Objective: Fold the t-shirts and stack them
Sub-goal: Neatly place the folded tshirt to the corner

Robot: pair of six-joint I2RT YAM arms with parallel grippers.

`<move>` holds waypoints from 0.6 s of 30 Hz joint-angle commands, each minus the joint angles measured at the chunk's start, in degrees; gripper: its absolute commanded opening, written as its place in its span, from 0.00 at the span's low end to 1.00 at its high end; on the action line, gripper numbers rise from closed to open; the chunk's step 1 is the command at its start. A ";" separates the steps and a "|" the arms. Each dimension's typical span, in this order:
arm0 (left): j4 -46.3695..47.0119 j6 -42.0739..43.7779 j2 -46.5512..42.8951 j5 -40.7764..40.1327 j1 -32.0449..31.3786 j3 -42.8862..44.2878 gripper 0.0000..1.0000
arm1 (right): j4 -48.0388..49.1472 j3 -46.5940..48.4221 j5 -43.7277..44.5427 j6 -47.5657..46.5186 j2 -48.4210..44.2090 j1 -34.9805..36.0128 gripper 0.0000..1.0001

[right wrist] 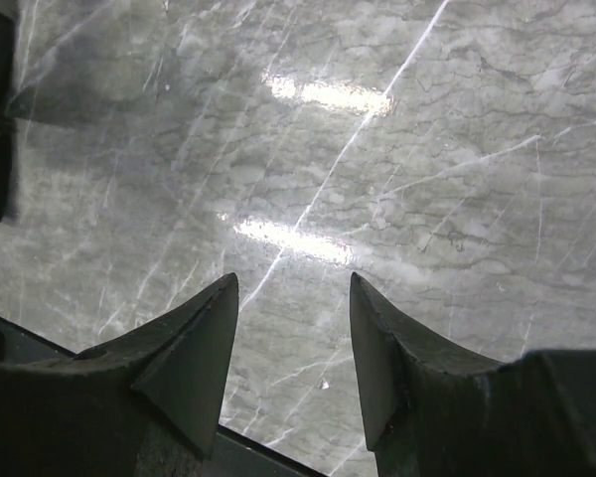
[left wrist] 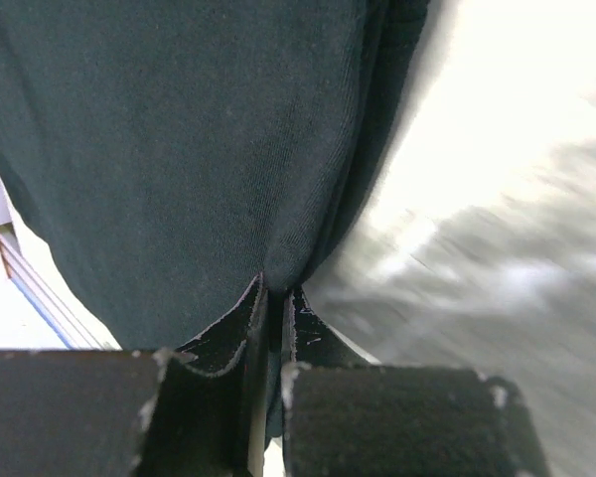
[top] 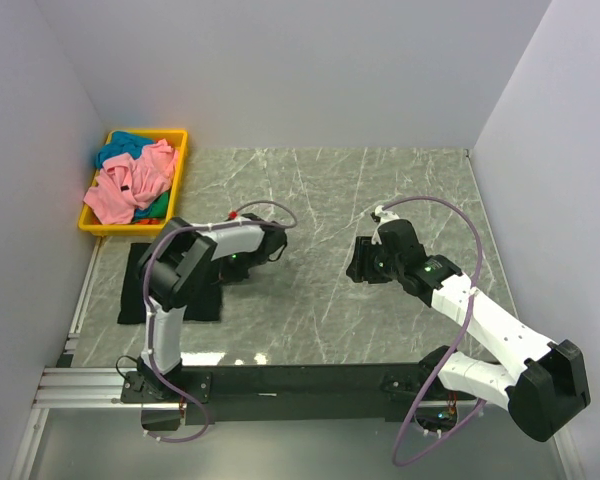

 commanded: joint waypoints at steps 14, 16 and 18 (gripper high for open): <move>13.69 17.67 -9.04 -3.59 9.61 -8.45 0.01 | 1.13 0.74 -0.36 0.51 -0.24 -0.38 0.56; 13.61 19.51 -9.57 -3.50 9.78 -8.89 0.01 | 1.22 0.66 -0.36 0.51 -0.15 -0.38 0.56; 12.39 19.96 -9.14 -2.80 10.22 -9.42 0.01 | 1.22 0.74 -0.45 0.51 -0.07 -0.38 0.56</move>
